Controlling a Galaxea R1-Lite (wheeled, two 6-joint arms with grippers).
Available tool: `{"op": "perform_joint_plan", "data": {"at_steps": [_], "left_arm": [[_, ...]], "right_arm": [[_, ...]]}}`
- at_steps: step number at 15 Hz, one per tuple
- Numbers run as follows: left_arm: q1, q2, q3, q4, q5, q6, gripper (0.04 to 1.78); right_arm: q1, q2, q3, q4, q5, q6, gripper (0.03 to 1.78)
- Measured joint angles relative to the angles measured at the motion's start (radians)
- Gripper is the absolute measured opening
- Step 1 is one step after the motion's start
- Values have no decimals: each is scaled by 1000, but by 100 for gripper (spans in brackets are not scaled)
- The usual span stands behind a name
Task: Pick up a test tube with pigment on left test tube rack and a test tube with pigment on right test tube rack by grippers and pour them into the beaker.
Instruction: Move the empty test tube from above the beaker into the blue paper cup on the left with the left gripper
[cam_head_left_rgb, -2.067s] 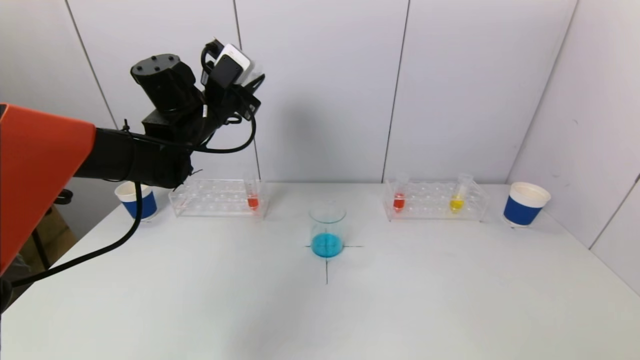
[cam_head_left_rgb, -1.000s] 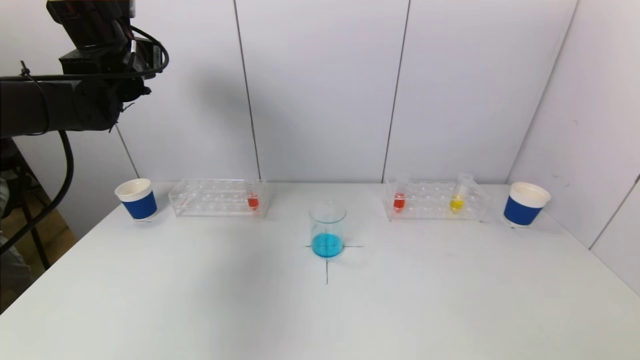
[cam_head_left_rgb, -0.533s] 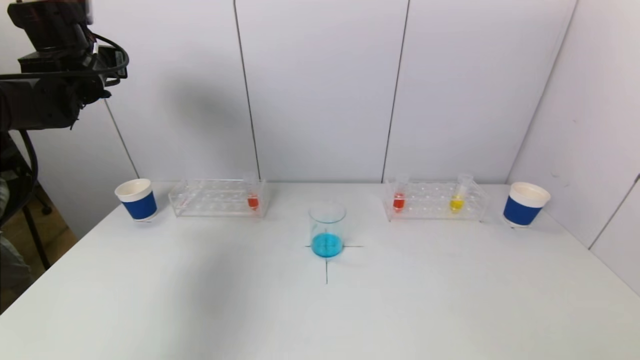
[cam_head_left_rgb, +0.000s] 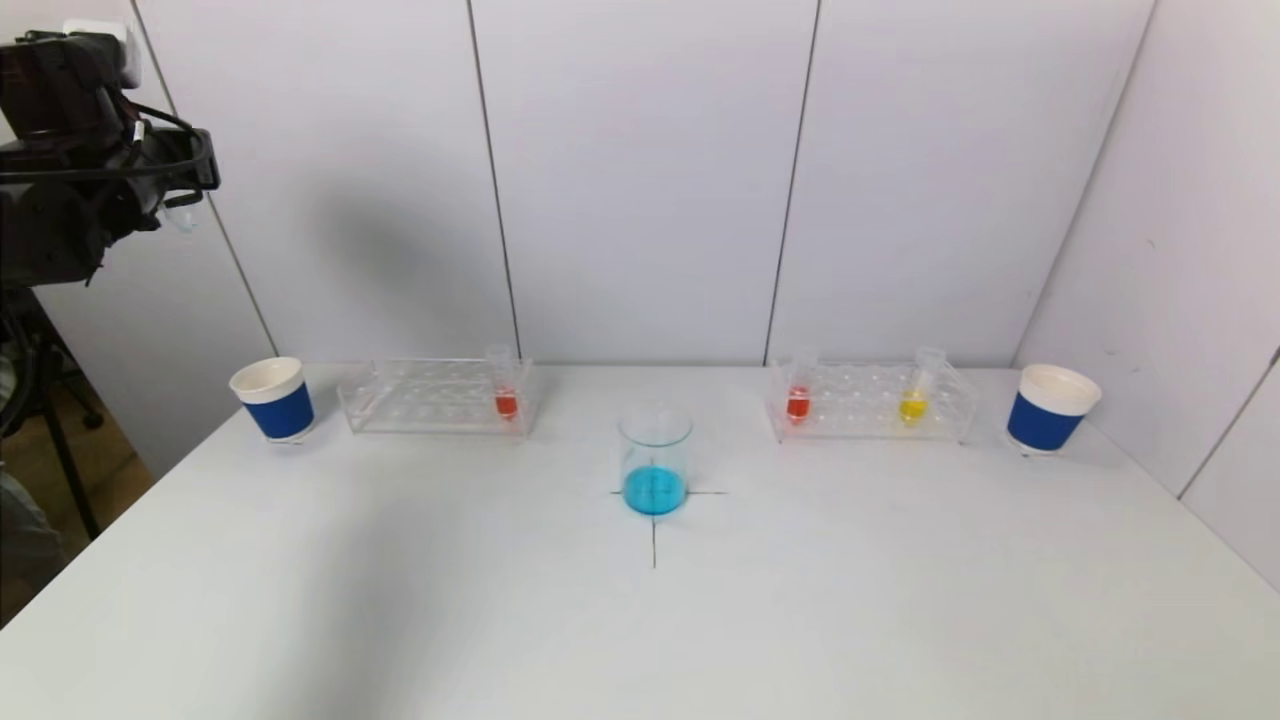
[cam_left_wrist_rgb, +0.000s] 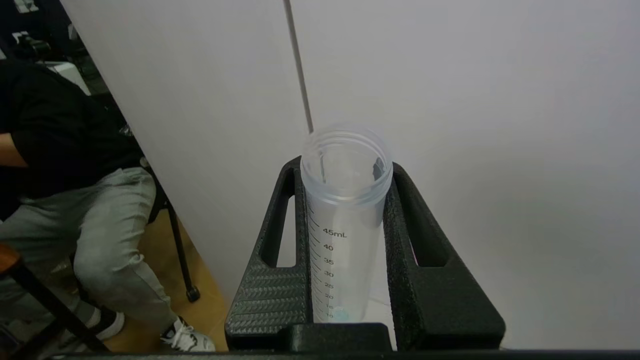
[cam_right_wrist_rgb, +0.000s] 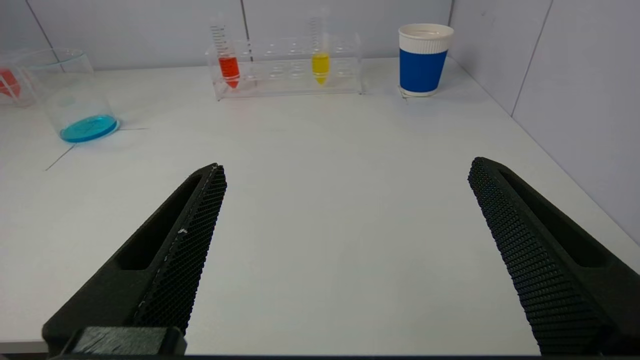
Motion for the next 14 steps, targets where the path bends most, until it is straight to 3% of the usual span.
{"op": "perform_joint_plan", "data": {"at_steps": [14], "left_arm": [[4, -14, 199, -13, -1, -74, 44]], "right_arm": [[0, 0, 0, 0, 0, 0, 176]]}}
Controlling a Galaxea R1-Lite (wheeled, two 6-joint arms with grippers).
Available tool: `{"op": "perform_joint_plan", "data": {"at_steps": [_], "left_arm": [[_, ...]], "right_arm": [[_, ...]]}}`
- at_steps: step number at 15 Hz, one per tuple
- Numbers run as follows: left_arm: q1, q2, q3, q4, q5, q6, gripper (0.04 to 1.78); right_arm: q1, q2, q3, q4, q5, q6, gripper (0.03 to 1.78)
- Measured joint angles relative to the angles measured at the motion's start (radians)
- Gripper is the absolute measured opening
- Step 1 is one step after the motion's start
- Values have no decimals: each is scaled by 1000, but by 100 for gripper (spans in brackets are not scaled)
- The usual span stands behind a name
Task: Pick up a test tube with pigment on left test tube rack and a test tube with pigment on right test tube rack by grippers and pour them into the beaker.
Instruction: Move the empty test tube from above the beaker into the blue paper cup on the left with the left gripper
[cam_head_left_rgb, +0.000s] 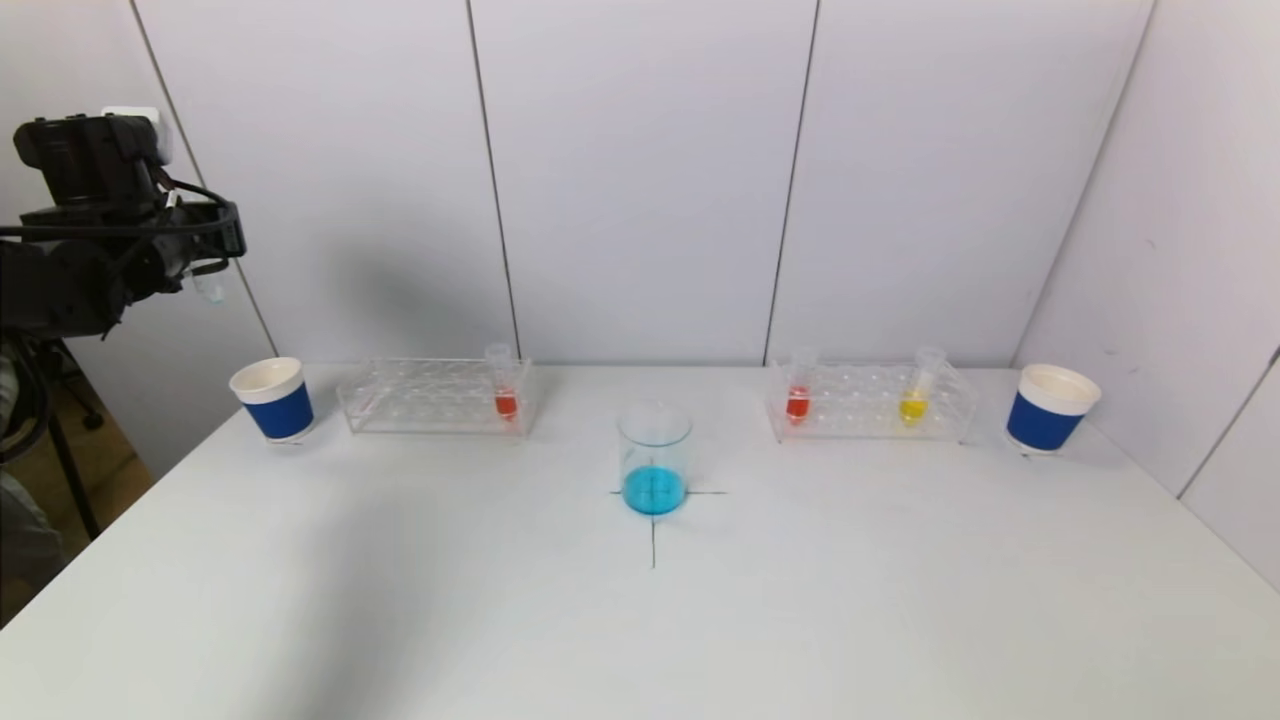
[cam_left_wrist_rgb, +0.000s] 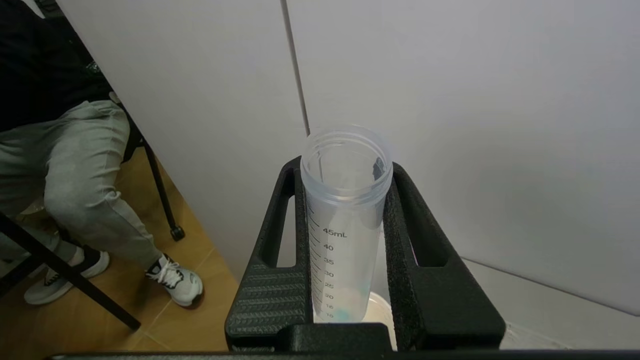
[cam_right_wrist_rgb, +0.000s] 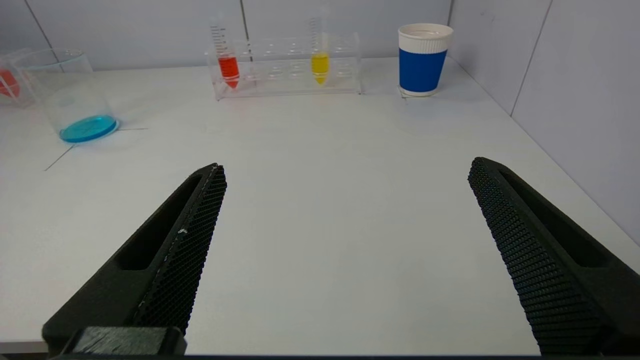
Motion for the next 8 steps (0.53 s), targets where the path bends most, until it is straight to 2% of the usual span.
{"op": "perform_joint_plan", "data": {"at_steps": [5, 8], "left_arm": [[7, 12, 46, -11, 0, -22, 44], [16, 39, 69, -76, 0, -20, 44]], "right_arm": [[0, 0, 0, 0, 0, 0, 176], [0, 0, 0, 0, 0, 0, 176]]}}
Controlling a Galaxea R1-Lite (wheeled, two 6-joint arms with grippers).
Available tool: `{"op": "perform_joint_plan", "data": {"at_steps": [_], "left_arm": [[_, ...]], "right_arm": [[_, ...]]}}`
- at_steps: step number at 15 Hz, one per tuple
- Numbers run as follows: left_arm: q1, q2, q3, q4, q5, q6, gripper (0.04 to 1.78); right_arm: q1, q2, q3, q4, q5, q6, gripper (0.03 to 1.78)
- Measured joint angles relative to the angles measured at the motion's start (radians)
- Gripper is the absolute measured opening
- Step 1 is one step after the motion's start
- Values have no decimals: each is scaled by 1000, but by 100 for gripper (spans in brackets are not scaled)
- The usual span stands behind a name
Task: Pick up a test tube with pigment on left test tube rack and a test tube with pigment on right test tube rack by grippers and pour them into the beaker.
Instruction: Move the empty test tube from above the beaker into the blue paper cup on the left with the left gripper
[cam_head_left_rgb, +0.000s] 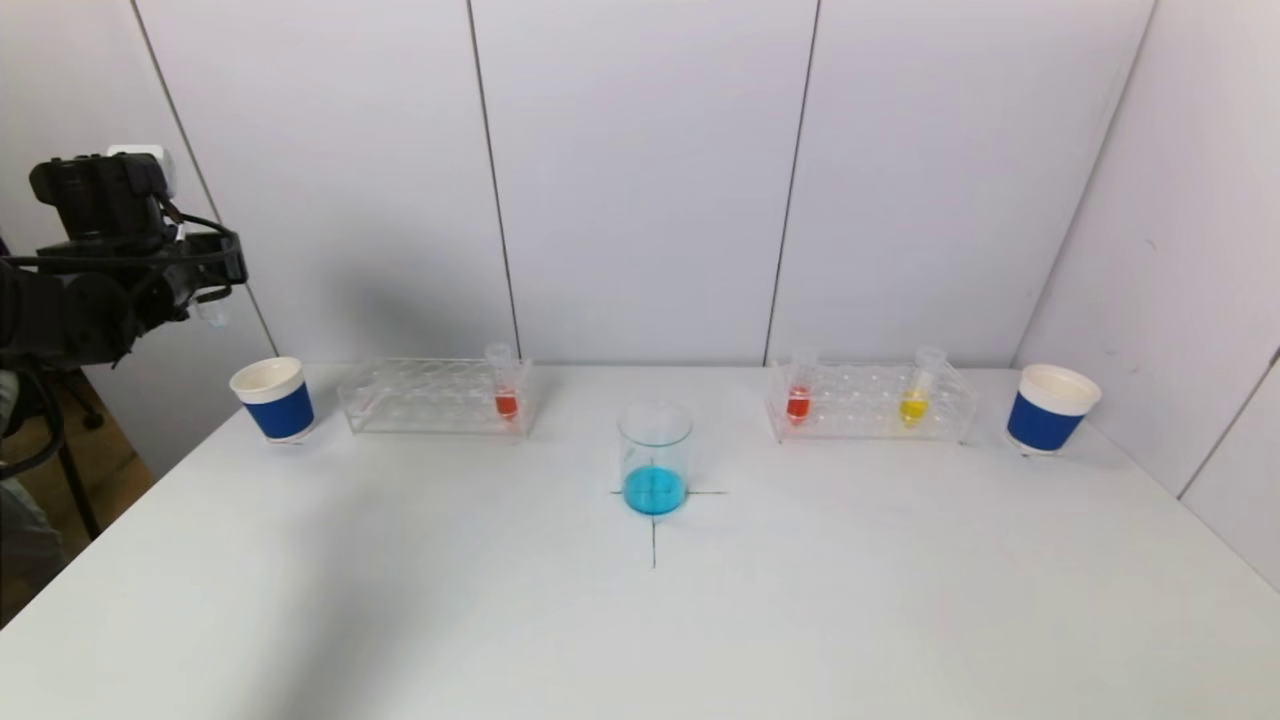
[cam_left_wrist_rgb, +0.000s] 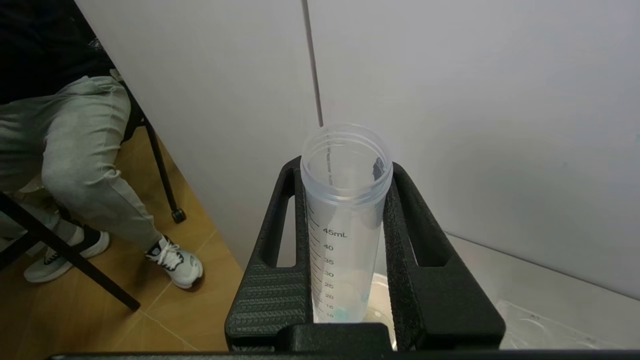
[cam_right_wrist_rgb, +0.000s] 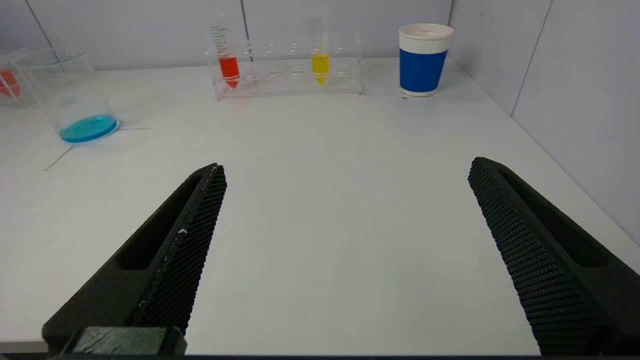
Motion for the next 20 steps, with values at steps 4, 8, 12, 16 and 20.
{"op": "perform_joint_plan", "data": {"at_steps": [4, 8, 12, 16, 20], "left_arm": [[11, 44, 19, -30, -25, 0, 44], [20, 76, 43, -63, -40, -1, 44], [21, 99, 84, -108, -66, -3, 44], [21, 124, 111, -147, -79, -22, 44], [21, 146, 129, -166, -79, -22, 44]], "right_arm": [[0, 0, 0, 0, 0, 0, 176], [0, 0, 0, 0, 0, 0, 176], [0, 0, 0, 0, 0, 0, 176], [0, 0, 0, 0, 0, 0, 176], [0, 0, 0, 0, 0, 0, 176]]}}
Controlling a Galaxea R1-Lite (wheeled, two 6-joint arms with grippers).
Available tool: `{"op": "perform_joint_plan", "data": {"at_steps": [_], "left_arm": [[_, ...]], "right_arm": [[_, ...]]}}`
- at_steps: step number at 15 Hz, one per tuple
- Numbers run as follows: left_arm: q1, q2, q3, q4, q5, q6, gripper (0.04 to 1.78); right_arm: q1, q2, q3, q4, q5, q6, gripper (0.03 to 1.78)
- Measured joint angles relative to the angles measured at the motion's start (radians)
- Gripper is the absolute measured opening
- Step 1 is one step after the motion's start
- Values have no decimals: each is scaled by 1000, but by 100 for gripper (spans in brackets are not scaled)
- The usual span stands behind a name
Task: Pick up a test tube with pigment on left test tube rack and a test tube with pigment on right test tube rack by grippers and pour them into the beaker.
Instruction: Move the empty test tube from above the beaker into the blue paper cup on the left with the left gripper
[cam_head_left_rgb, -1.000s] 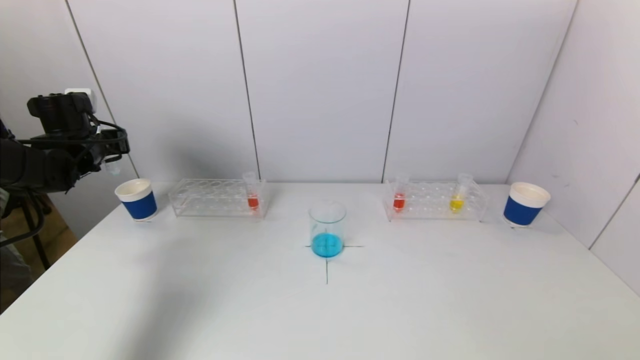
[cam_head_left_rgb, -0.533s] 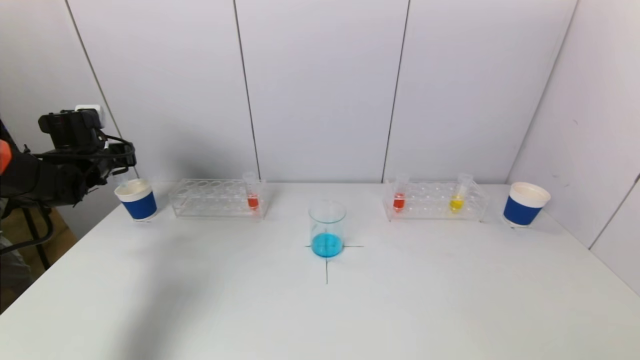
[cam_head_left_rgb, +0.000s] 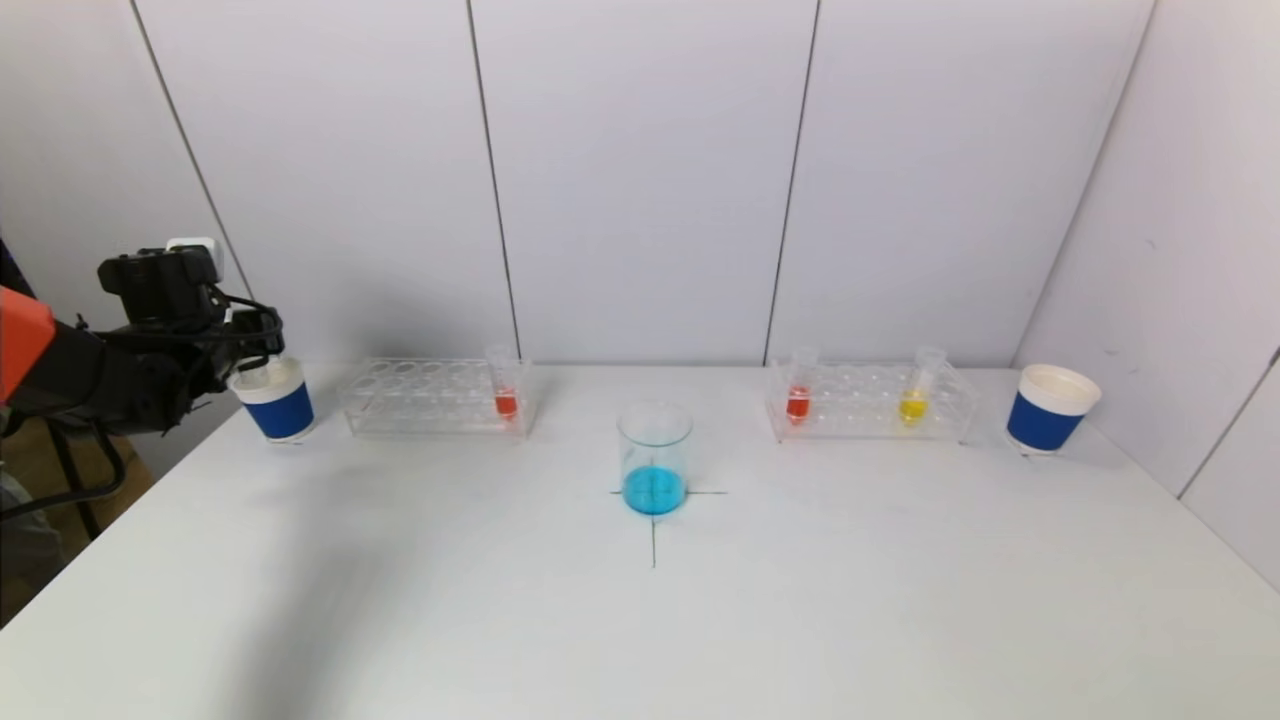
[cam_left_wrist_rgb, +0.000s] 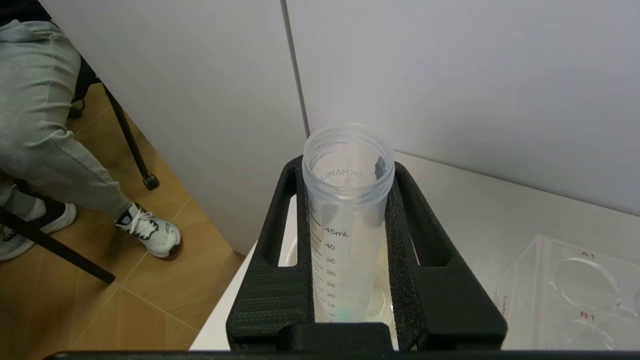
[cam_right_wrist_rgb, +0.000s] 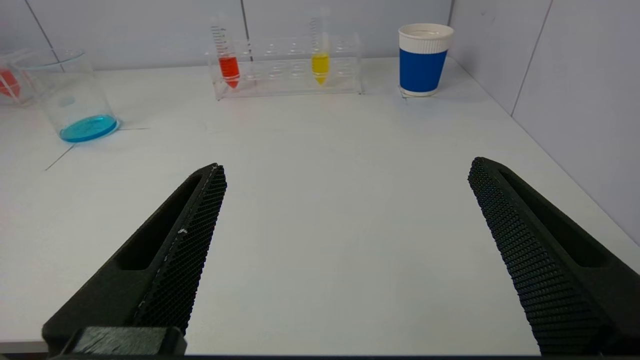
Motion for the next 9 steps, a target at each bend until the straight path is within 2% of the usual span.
{"op": "perform_joint_plan", "data": {"at_steps": [9], "left_arm": [[0, 25, 5, 0, 0, 0, 44]], "right_arm": [[0, 0, 0, 0, 0, 0, 176]]}}
